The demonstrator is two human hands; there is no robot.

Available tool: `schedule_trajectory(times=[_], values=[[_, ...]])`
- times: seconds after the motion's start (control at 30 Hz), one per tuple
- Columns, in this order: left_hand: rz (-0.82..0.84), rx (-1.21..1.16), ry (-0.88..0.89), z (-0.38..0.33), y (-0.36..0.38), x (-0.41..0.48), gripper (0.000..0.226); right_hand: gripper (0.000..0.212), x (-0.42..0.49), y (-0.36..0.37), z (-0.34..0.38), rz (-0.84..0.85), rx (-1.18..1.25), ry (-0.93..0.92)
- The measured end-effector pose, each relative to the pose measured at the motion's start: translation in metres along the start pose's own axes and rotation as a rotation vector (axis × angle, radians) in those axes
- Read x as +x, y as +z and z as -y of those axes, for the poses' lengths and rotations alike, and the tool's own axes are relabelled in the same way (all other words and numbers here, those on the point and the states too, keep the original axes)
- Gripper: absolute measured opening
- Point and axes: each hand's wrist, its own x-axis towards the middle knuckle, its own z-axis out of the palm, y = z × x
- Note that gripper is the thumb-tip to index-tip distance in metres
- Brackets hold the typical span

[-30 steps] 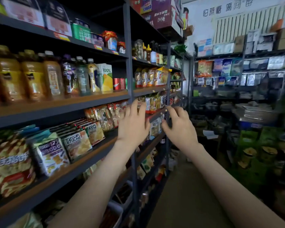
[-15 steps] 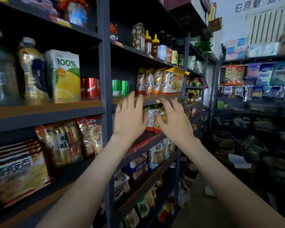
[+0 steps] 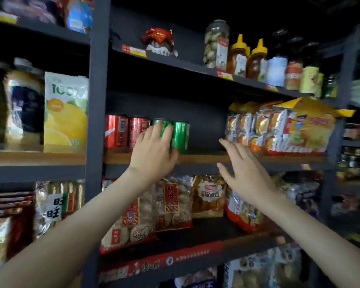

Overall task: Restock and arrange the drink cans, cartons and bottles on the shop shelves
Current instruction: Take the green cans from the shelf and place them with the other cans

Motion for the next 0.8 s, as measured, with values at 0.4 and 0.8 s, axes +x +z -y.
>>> schedule_trajectory(times=[0.4, 0.8], values=[[0.178, 0.253, -0.175, 0.005, 0.04, 0.092, 0.074, 0.08, 0.166, 0.084, -0.05, 0.142, 0.395, -0.151], [0.302, 0.353, -0.073, 0.01, 0.067, 0.108, 0.069, 0.081, 0.21, 0.114, -0.055, 0.4, 0.459, -0.268]])
